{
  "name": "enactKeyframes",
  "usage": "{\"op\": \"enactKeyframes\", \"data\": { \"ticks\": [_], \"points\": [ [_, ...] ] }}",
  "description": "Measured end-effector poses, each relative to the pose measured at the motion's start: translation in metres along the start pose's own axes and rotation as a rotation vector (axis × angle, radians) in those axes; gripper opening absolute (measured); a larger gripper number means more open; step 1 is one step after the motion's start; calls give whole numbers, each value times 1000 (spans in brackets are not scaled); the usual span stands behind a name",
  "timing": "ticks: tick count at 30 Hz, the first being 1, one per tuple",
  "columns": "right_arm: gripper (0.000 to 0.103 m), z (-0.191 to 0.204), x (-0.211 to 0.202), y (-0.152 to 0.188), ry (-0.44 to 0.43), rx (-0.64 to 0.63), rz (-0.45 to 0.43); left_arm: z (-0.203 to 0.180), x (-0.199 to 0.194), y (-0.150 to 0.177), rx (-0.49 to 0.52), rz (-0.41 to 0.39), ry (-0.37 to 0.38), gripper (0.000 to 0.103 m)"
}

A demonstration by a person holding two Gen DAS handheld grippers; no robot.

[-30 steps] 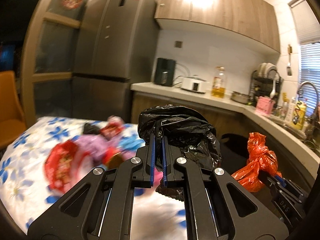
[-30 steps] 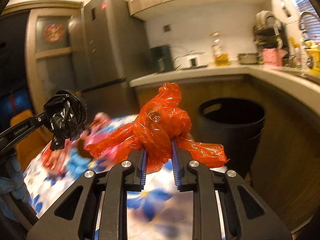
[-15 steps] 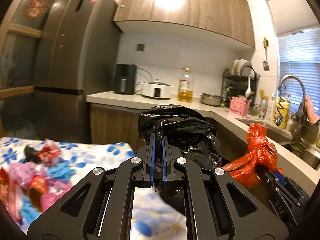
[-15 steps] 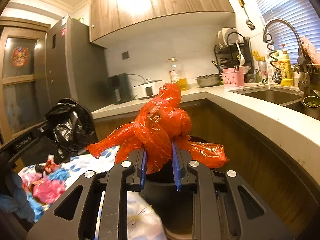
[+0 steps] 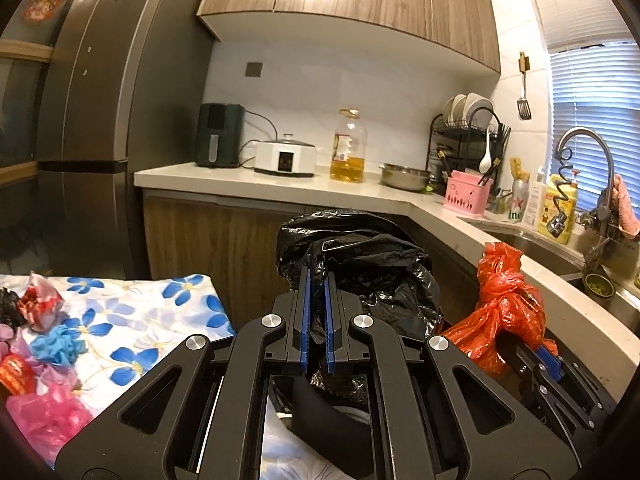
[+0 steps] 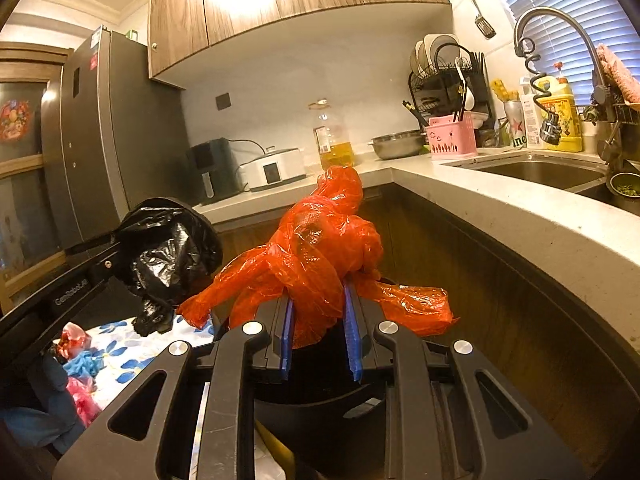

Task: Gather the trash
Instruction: 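Carry the black and orange bags with both tools over the black bin, then open both tools to drop the black and orange bags into the bin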

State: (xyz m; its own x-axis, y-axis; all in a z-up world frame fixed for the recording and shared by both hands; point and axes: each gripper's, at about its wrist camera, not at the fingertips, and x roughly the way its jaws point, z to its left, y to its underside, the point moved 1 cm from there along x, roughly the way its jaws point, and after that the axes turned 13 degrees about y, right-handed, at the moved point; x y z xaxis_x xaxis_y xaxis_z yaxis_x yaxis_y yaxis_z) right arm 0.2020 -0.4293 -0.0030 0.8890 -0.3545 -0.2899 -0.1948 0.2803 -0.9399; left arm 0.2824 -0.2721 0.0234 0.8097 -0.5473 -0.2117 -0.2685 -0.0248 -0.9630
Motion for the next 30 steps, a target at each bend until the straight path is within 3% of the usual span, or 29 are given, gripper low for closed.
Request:
{"op": "enactKeyframes", "data": {
  "ticks": [15,23,26,30],
  "points": [
    [26,-3,37,10,31,-17,45,5,50,10,-13,59,37,6],
    [44,-8,49,13,34,-3,71,2,68,21,-13,112,81,8],
    [55,-11,49,14,42,3,72,1,71,25,-3,126,89,18],
    [56,-15,47,14,53,9,72,5,68,27,-10,120,84,45]
  ]
}}
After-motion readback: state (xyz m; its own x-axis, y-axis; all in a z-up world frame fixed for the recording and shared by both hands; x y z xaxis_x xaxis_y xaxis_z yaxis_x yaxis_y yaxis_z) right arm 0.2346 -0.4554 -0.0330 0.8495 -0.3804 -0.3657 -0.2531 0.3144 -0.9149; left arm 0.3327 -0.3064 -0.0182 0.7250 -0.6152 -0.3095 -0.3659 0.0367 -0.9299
